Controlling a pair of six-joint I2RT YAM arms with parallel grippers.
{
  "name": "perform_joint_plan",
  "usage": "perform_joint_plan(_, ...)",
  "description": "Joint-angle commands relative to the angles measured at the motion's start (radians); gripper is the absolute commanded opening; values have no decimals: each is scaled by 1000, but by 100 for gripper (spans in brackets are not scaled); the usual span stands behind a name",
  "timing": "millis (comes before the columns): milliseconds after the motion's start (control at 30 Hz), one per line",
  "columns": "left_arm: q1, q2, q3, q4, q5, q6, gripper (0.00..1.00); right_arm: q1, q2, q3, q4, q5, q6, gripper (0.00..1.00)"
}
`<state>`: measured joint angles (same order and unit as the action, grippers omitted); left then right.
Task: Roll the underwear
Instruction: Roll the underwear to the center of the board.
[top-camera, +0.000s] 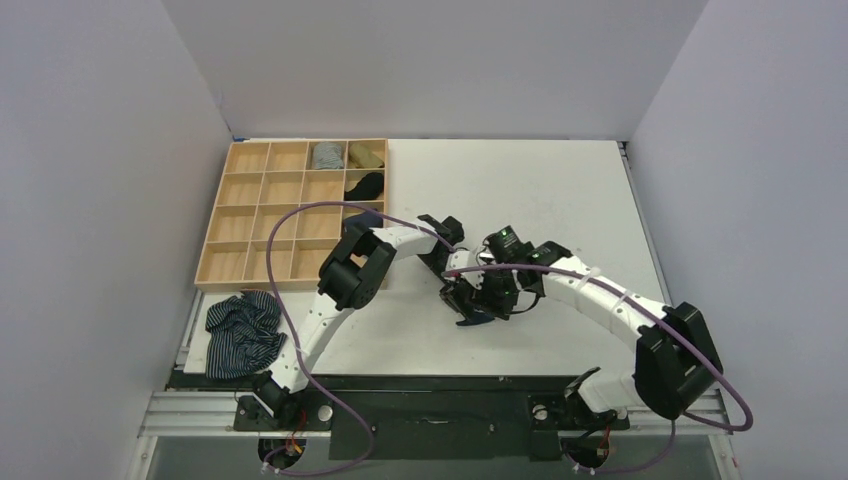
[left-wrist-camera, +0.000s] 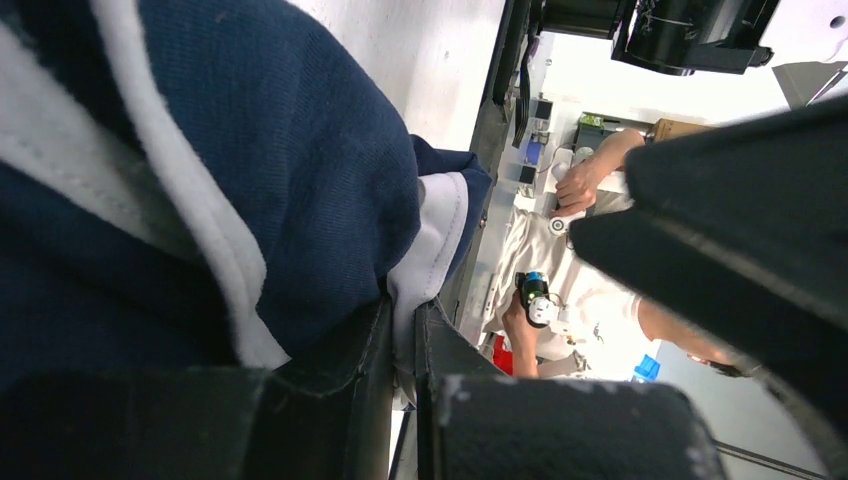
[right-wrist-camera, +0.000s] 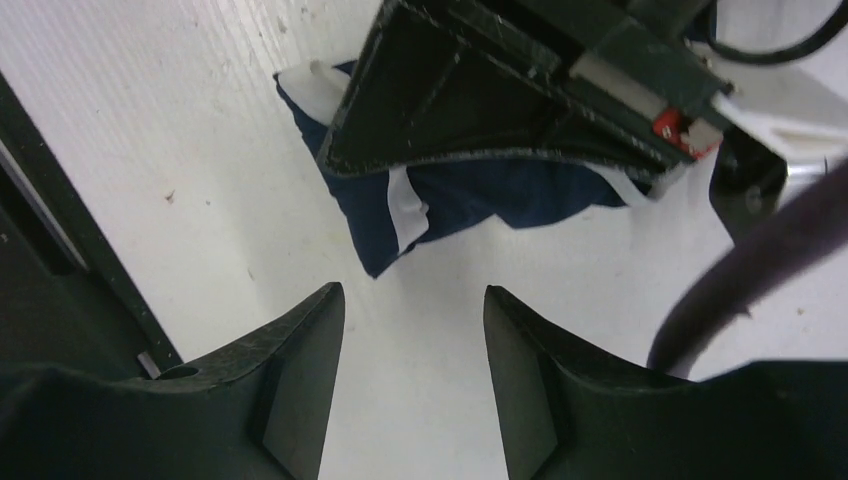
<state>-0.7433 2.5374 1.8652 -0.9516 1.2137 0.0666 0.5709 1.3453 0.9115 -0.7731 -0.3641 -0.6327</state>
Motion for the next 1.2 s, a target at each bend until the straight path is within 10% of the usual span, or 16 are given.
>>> perform_joint_plan(0,10,55,21,-21,-46,20,0,84,60,4,109,132,27,50)
perform_joint_plan(833,9,65,23,-62,-8,58,0,194,234,-35,168,206,-11,51)
perform_joint_plan(1167,12,57,25,-75,-14,78,3,193,276,-12,133,162,-7,4)
